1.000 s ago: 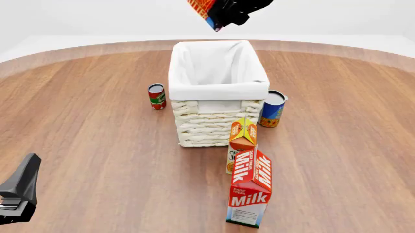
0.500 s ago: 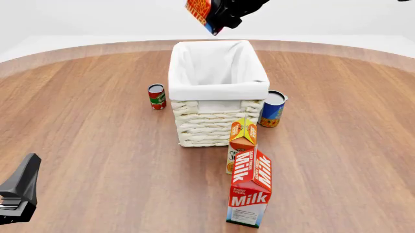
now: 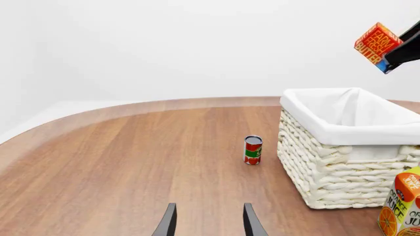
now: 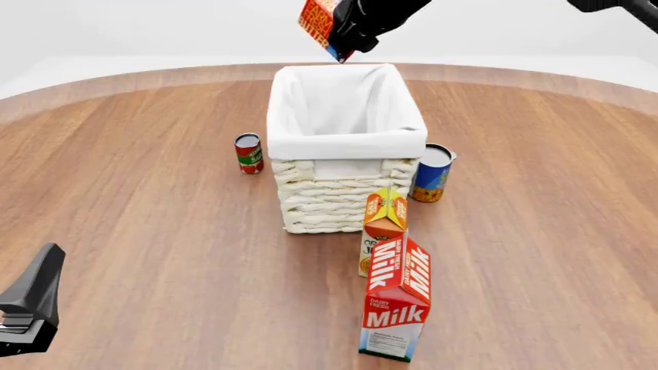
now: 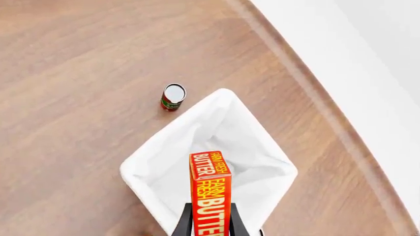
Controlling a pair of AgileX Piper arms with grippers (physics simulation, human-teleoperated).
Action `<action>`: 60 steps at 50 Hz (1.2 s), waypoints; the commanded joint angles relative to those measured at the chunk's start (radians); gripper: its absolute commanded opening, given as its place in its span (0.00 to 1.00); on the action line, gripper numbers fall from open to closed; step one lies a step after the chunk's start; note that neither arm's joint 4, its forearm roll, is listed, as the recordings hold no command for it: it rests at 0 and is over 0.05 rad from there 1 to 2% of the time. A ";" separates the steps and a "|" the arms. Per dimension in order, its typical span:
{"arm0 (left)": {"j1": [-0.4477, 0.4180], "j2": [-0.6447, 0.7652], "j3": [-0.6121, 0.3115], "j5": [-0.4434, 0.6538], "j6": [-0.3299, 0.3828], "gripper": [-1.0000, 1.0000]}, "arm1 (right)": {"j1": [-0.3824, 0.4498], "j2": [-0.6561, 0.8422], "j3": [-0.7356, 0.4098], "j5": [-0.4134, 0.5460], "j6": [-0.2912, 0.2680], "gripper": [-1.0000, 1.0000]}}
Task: Pick up the butter and put it in the basket.
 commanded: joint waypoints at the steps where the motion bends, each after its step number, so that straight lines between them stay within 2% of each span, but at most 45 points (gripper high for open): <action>1: 0.000 0.000 0.000 0.000 0.000 1.00 | -0.011 0.011 -0.017 -0.006 0.008 0.00; 35: 0.000 0.000 0.000 0.000 0.000 1.00 | -0.055 0.094 -0.035 -0.006 -0.019 0.00; 60: 0.000 0.000 0.000 0.000 0.000 1.00 | -0.054 0.149 -0.066 0.000 -0.029 0.00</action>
